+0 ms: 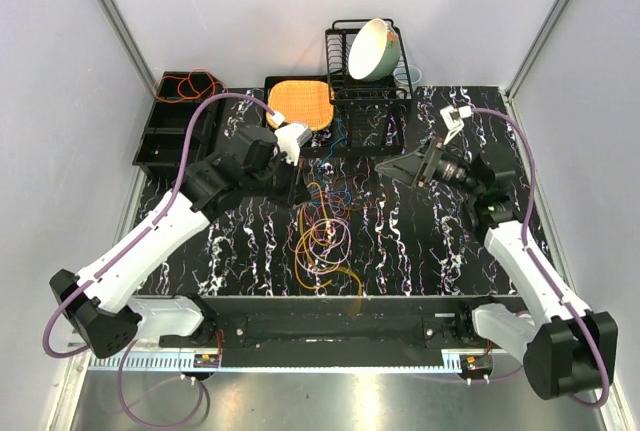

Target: Untangle the cables

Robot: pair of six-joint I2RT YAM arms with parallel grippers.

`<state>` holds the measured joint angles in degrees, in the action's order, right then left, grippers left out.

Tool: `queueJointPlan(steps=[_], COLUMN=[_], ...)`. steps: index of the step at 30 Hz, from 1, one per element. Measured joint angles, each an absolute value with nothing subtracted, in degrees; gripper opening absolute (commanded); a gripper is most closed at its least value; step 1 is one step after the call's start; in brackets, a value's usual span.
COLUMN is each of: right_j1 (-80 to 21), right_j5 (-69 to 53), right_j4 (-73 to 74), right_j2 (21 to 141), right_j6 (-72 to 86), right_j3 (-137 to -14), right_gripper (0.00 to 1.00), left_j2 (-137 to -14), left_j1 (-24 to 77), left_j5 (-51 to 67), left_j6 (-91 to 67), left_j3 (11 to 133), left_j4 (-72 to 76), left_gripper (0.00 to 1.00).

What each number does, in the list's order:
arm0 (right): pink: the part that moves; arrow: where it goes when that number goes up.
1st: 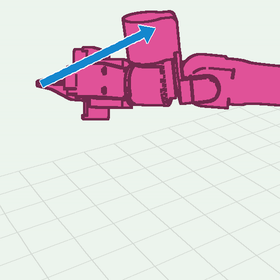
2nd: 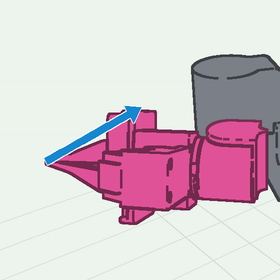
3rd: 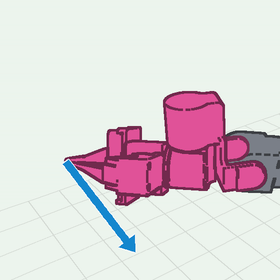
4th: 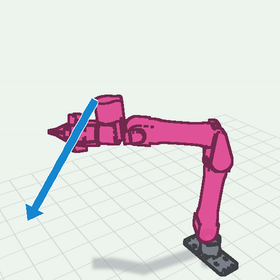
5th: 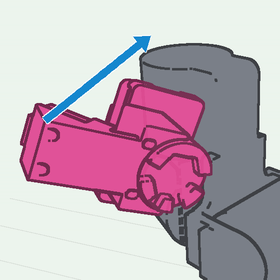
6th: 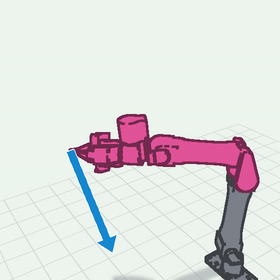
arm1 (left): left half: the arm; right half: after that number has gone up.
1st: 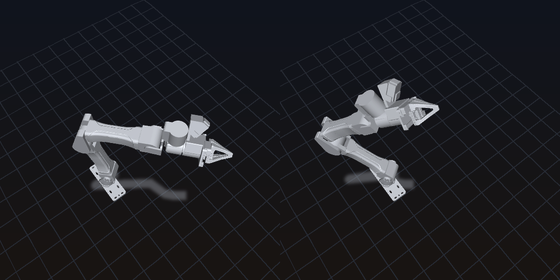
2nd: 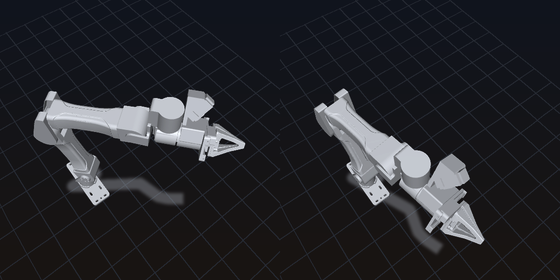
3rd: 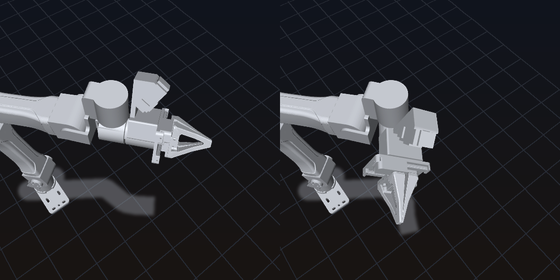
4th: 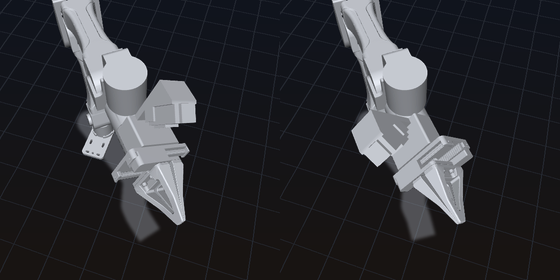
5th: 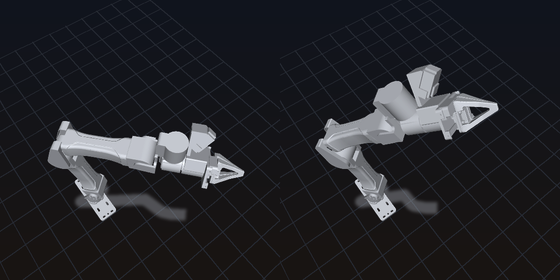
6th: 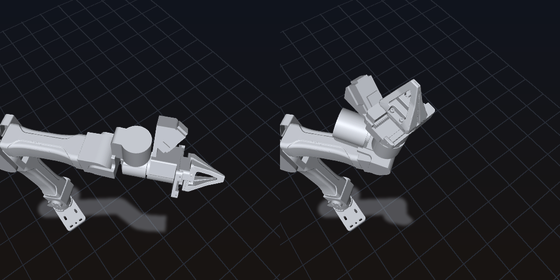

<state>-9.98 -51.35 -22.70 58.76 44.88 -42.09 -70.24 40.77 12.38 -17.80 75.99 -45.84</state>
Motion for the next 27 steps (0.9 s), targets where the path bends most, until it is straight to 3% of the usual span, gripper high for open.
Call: queueJointPlan(steps=[7,16,24,25,27], right_j1=[-17.6,-20.8,-26.7,-27.2,-28.0], right_j5=[-51.5,-53.1,-57.6,-58.0,-58.3], right_j4=[-18.7,-23.9,-24.2,-24.2,-24.5], right_j2=[63.9,71.6,78.5,78.8,78.8], right_j6=[43.3,46.3,46.0,45.9,45.8], right_j3=[-43.5,-42.5,-45.4,-45.5,-45.5], right_gripper=[0.81,0.73,0.54,0.44,0.34], left_j2=[-69.8,-69.9,-69.9,-69.9,-69.9], left_j1=[40.8,40.8,40.8,40.8,40.8], left_j5=[14.1,20.2,24.2,24.4,25.1], left_j6=[-18.4,-17.5,-17.4,-17.4,-17.4], left_j3=[70.3,67.5,67.5,67.5,67.7], left_j4=[-38.9,-34.4,-32.6,-32.6,-32.5], left_gripper=[0.00,0.00,0.00,0.00,0.00])
